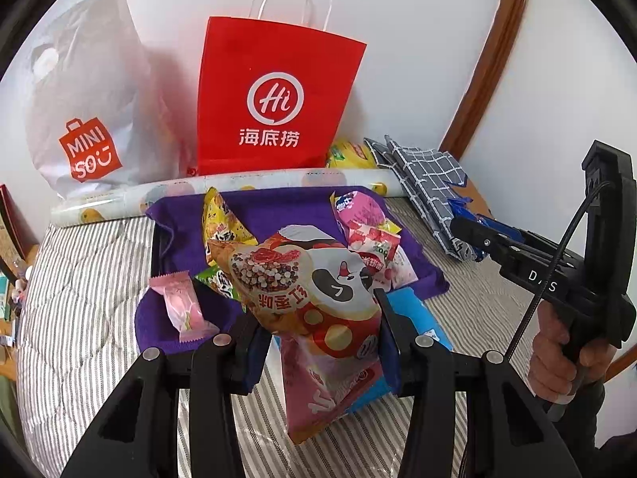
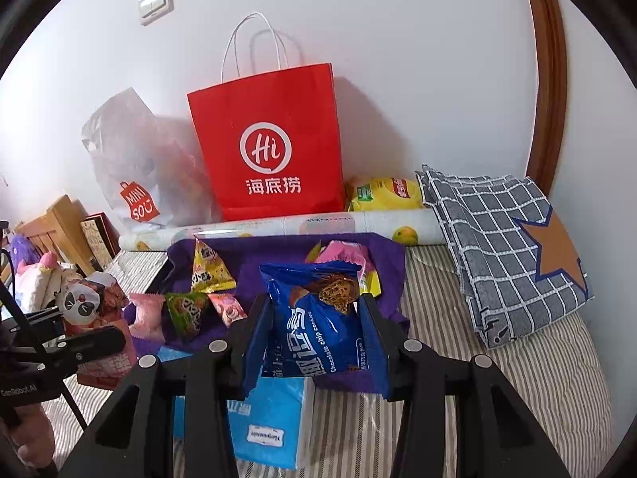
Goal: Organize snacks
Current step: 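Lower the chip packet with the right tool while the left lowers the panda bag onto the towel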
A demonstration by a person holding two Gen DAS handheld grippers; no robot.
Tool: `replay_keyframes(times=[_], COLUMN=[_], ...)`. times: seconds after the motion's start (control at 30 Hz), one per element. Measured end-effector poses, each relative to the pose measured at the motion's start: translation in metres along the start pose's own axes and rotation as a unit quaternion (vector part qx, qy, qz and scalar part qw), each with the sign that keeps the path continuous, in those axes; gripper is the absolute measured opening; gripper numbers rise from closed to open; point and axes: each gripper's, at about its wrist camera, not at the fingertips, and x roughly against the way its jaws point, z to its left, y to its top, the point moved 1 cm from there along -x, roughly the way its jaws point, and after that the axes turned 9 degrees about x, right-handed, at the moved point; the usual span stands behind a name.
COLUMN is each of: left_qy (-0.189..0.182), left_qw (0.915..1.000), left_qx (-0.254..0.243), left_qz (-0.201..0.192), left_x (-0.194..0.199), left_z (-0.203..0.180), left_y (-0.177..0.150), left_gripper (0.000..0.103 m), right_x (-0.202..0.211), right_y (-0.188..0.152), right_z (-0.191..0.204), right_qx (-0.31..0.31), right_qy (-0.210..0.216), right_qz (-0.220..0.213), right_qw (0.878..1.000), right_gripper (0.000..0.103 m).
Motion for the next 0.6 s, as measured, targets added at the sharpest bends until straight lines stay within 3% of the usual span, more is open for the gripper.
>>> replay_keyframes(times=[0.6], left_qy=[0.018], left_qw=[0.9998], left_qx=[-0.002], left_qz=[-0.008], left_x=[-0.010], left_z=[0.004], left_y=[0.051], left_gripper=[0.047], right_x=[-0.019], right_y=[0.037], right_z=[-0.005], right_qx=[-0.006], right_qy=[0.019], right_qz=[-0.022], right_qw=[1.000], right_gripper=[0.042])
